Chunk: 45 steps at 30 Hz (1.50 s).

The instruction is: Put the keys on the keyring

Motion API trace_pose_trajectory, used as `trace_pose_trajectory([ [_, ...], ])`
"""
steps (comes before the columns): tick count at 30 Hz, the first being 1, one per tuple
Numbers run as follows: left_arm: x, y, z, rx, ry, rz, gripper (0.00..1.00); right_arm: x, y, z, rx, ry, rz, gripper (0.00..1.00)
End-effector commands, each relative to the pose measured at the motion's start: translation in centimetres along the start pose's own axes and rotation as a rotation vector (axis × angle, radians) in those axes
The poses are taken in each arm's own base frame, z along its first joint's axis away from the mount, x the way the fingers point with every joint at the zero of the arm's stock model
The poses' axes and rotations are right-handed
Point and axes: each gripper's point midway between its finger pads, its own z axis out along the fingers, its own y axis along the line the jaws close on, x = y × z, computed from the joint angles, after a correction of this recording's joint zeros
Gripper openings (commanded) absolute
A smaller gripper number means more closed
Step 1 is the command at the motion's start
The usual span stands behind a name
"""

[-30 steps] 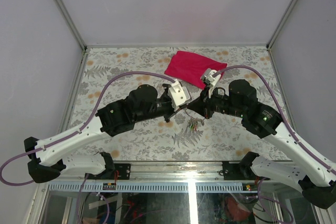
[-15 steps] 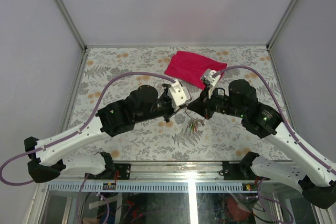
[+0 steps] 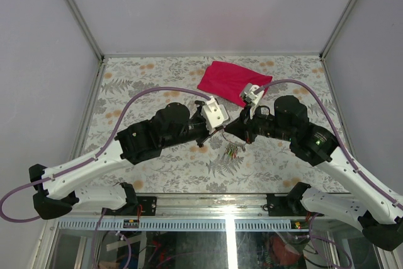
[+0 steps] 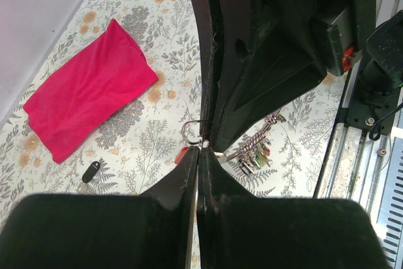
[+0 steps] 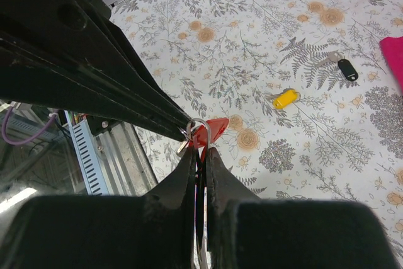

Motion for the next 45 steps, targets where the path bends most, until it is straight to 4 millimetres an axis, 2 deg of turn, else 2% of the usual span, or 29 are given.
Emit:
trace_pose_trajectory([
  [1,-3.7,2.0,-1.0,-0.086,-0.111,0.014,0.00,-2.1,2.2,-1.0,-0.094,-0.052,-0.036,0.00],
  [24,-3.4,2.6,-1.0,-0.125,-0.099,0.008,0.00,-0.7,3.0,-1.5,-0.139,-0.003,-0.044,0.00],
  [38,-3.1,1.5,0.0,-0.067,-0.093,0.000,0.00,-1.2,4.8,-2.0,-0.239,-0.035,-0.048,0.00],
  [45,-3.4,1.2,0.5,-0.044,-0.097,-0.002,0.13,-1.4,5.2,-2.1,-0.259,-0.047,-0.054,0.00],
])
